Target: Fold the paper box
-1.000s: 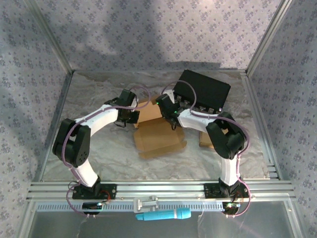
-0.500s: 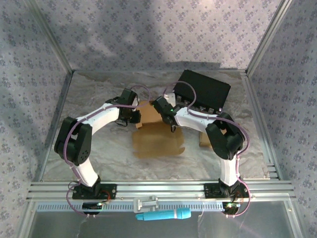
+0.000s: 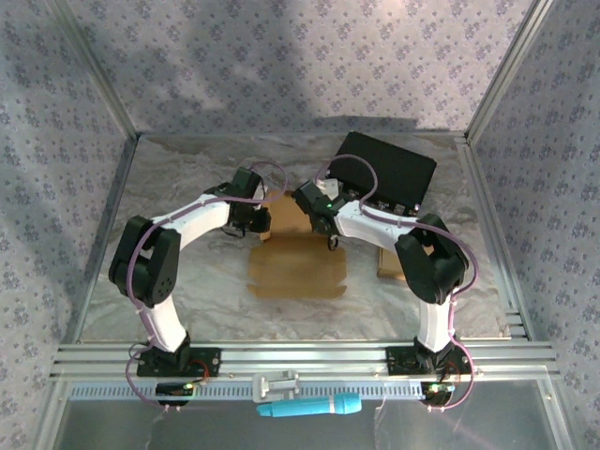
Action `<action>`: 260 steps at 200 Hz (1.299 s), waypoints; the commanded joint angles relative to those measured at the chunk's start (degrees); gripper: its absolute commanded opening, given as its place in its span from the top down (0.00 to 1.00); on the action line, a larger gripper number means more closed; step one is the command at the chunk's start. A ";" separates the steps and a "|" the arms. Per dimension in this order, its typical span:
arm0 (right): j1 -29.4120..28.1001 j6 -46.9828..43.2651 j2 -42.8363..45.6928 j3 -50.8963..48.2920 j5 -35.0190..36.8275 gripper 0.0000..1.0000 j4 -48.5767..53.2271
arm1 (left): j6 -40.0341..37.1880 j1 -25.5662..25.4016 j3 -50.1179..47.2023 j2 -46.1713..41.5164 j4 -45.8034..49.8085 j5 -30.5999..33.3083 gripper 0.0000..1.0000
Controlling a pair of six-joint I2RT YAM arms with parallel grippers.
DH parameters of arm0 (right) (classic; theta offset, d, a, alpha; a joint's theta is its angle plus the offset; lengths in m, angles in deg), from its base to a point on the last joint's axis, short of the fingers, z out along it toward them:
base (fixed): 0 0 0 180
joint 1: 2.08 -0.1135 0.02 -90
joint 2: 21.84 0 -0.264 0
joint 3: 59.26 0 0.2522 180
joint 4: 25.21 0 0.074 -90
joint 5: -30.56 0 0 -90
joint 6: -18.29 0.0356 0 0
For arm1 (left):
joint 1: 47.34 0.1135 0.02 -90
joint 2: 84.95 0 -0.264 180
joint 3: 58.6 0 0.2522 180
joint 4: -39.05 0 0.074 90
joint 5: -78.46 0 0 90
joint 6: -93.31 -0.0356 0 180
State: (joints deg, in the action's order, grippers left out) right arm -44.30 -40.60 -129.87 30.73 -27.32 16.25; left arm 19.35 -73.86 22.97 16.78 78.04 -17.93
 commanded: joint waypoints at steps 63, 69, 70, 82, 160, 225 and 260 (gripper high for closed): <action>-0.61 -1.33 0.47 -0.08 -1.17 1.00 1.85 | -3.74 4.29 2.14 0.16 -5.70 -9.28 0.82; -0.52 -1.32 0.30 0.14 -1.40 1.00 1.93 | -3.97 4.29 2.39 0.32 -5.64 -9.86 0.83; -0.51 -1.32 0.29 0.14 -1.38 1.00 1.92 | -3.98 4.29 2.40 0.36 -5.63 -9.95 0.83; -0.44 -1.24 0.01 0.49 -1.72 1.00 2.01 | -4.03 4.37 2.42 0.53 -5.74 -10.52 0.84; -1.04 -0.76 -0.42 1.39 -2.33 1.00 2.14 | -1.53 2.80 2.50 2.22 -2.67 0.06 0.93; -1.17 2.84 -2.65 4.06 -2.32 1.00 6.32 | 5.00 -1.10 4.13 4.16 3.79 18.15 1.00; -0.86 3.82 -4.25 4.97 -4.25 1.00 7.40 | 7.84 -1.94 3.75 4.61 4.57 19.94 1.00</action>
State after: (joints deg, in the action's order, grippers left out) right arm -44.71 -37.89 -132.19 34.68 -29.39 18.68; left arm 23.98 -75.98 26.97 18.51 78.67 -4.27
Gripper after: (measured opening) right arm 0.052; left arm 0.067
